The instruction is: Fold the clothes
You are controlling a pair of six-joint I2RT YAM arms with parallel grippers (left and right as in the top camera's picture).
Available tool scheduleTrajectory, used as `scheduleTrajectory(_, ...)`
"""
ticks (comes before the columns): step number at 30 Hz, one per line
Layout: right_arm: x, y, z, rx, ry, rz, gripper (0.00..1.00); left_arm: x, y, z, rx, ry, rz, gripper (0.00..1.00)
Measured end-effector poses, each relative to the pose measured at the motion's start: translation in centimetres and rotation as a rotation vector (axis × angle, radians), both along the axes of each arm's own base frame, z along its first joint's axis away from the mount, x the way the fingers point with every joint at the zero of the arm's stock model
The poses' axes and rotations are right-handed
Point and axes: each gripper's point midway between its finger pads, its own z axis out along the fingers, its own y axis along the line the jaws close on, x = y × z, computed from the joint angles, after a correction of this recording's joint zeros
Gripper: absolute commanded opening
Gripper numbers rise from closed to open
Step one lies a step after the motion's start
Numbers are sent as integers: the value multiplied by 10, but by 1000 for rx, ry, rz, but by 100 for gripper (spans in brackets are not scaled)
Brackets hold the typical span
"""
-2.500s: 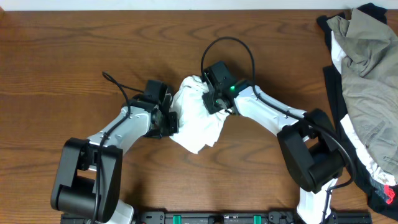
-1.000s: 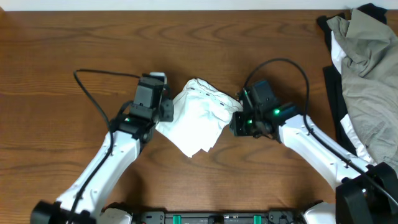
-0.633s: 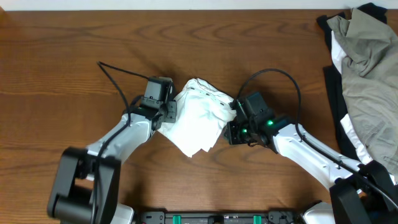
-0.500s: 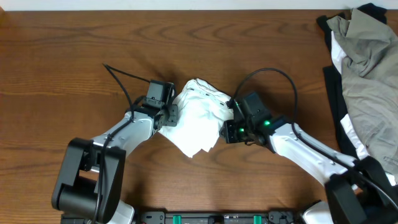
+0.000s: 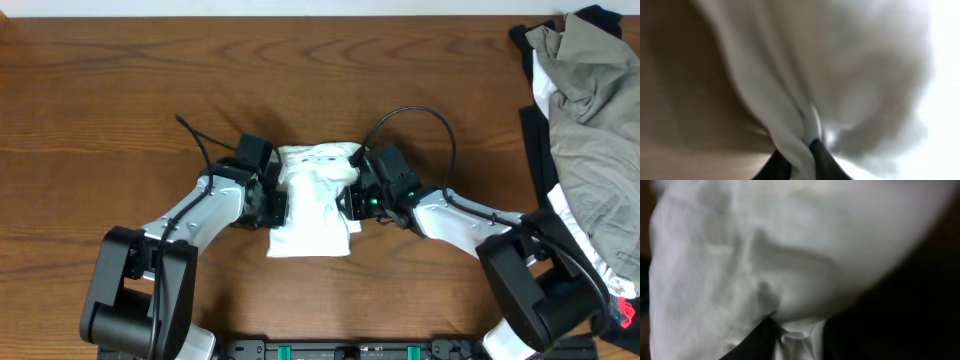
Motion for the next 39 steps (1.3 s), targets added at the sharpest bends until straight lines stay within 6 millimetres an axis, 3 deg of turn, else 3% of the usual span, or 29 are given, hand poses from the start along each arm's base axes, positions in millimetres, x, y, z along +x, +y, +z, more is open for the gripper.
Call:
scheduleTrajectory(6, 22, -23, 2, 8, -16, -77, 30, -8, -2, 1, -15, 40, 11, 11)
scheduleTrajectory(10, 23, -25, 4, 33, -3, -75, 27, -9, -2, 1, -17, 36, 18, 12)
scheduleTrajectory(13, 18, -25, 3, 43, 26, -67, 23, -11, -1, 2, -14, 36, 18, 12)
scheduleTrajectory(19, -4, -47, -1, 6, 153, -95, 26, -12, 1, 2, -5, 33, 20, 12)
scheduleTrajectory(24, -20, -50, 23, 37, 182, -65, 25, -11, 1, 2, -3, 30, 19, 12)
scheduleTrajectory(27, -29, -50, 34, 48, 191, -44, 16, -11, 2, 2, -3, 29, 20, 12)
scheduleTrajectory(31, -40, -67, 21, -52, 247, -87, 15, -11, 2, 2, -3, 28, 20, 12)
scheduleTrajectory(39, -32, -82, 13, -156, 199, -129, 14, -11, 2, 2, -3, 28, 20, 12)
